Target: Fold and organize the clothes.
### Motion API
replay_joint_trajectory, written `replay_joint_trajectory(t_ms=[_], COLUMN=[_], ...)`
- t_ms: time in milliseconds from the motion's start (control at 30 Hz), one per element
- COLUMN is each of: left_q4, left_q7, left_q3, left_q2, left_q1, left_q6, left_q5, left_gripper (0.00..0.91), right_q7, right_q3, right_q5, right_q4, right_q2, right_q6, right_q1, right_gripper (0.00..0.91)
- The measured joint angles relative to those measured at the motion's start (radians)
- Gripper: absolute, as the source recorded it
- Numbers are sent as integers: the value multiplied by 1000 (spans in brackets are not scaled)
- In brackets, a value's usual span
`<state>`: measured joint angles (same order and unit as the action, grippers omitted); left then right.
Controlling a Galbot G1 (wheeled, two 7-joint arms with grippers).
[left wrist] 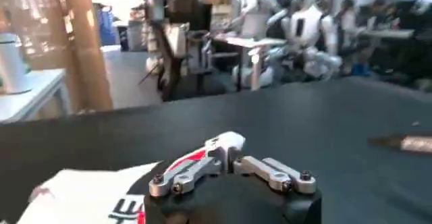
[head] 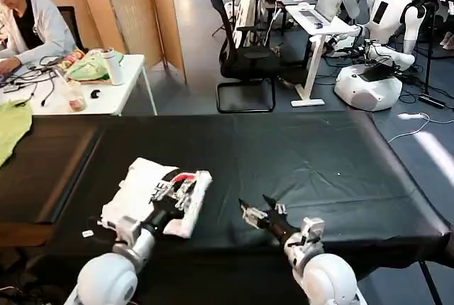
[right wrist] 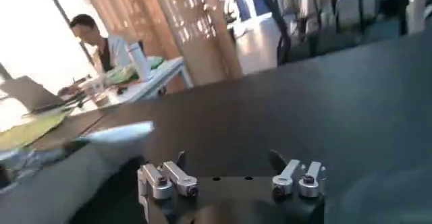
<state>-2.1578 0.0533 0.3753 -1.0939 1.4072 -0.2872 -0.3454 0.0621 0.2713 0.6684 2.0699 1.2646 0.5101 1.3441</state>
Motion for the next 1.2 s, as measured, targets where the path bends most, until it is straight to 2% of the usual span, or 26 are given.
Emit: replay_joint_trajectory(t_ms=[100, 167, 300, 400, 500, 567, 633, 700, 800, 900, 1000, 1033, 1067, 1100, 1200], left_q4=[-6, -14, -24, -30, -36, -42, -49, -54, -65, -73, -73, -73, -71, -68, -56], left_q7=[25, 25, 20, 19, 14, 7, 2, 1, 0, -2, -8, -11, -12, -14, -25], left_q3=[16, 29, 55, 76, 93, 102, 114, 127, 149, 170, 183, 185, 186, 187, 187], left_q2=[15, 24, 29, 25, 19, 15, 12, 8, 3, -3, -10, -12, -13, -13, -16], left_q1=[9, 17, 37, 56, 71, 81, 93, 104, 123, 138, 147, 151, 153, 154, 155], left_q6=[55, 71, 93, 105, 110, 110, 110, 111, 112, 113, 115, 116, 116, 116, 122], left_q5=[11, 11, 24, 38, 45, 46, 46, 47, 48, 50, 55, 58, 63, 68, 69], left_gripper=[878, 878, 878, 878, 878, 878, 878, 878, 878, 878, 878, 878, 878, 878, 878], right_q7=[28, 37, 35, 17, 3, -6, -9, -9, -5, 16, 53, 65, 75, 78, 64], right_q3=[-42, -76, -139, -177, -207, -220, -234, -245, -253, -246, -217, -203, -187, -168, -118], right_q5=[76, 93, 96, 70, 37, 23, 16, 12, -4, -6, -2, 2, 11, 24, 31], right_q4=[-20, -43, -102, -148, -192, -216, -243, -272, -302, -305, -291, -285, -276, -266, -244], right_q2=[12, 25, 56, 80, 100, 109, 121, 139, 157, 157, 147, 140, 133, 121, 85], right_q6=[29, 32, 34, 29, 14, 9, 6, 4, 3, 13, 57, 71, 87, 112, 158], right_q1=[-22, -44, -91, -121, -149, -163, -180, -201, -226, -244, -265, -273, -282, -296, -320], right_gripper=[878, 878, 878, 878, 644, 536, 176, 59, 0, 0, 0, 59, 146, 878, 878])
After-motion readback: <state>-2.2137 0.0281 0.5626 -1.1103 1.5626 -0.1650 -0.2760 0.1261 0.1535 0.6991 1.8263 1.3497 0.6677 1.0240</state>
